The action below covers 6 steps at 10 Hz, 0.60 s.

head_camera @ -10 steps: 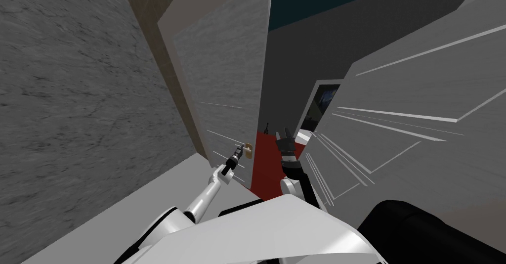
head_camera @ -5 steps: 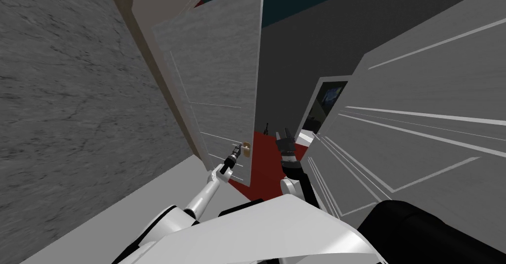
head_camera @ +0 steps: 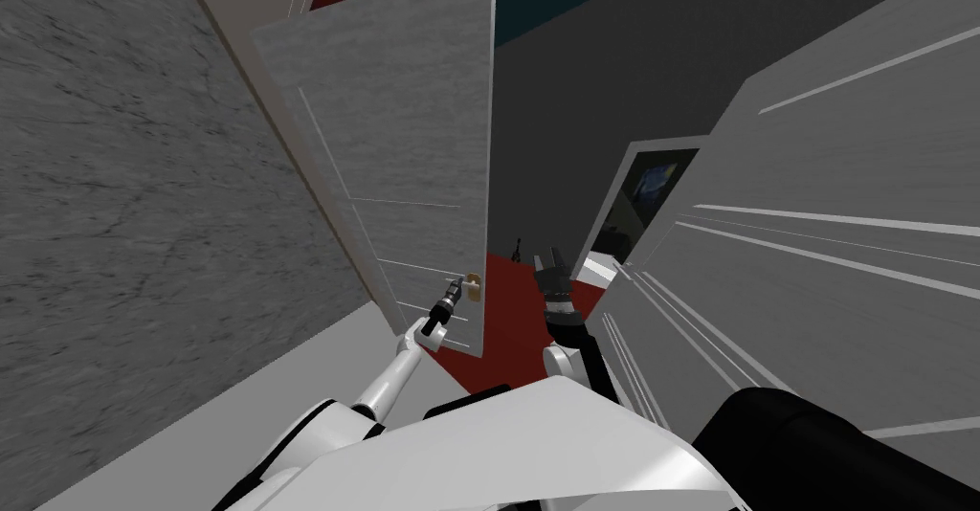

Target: Push the door open

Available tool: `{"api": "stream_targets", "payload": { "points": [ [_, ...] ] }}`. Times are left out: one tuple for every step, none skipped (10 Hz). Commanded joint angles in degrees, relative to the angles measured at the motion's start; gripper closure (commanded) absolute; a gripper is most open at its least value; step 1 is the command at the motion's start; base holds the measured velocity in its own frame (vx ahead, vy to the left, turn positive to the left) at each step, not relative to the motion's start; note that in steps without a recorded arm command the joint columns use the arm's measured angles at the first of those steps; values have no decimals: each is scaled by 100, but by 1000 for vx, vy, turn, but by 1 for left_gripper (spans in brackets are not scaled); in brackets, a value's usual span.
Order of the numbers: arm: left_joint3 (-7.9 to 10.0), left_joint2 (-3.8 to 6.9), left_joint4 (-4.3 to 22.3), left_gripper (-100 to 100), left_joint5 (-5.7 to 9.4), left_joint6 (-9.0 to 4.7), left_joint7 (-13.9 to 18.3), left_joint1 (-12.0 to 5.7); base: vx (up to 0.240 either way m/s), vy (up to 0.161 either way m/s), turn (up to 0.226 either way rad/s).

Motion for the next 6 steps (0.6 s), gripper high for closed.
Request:
{"api": "stream_targets", "payload": {
  "points": [
    [174, 109, -122, 100, 42, 100, -49, 53, 76, -112, 58],
    [174, 109, -122, 100, 42, 100, -49, 53, 73, -125, 69],
    [276, 120, -112, 100, 68, 106, -95, 57, 86, -135, 70],
    [328, 125, -106, 100, 80, 108, -119, 59, 92, -144, 66],
    [428, 131, -96, 100, 105, 114, -164, 62, 117, -180, 72],
    [478, 133, -91, 100, 118, 117, -186, 64, 126, -161, 69]
  ]
}}
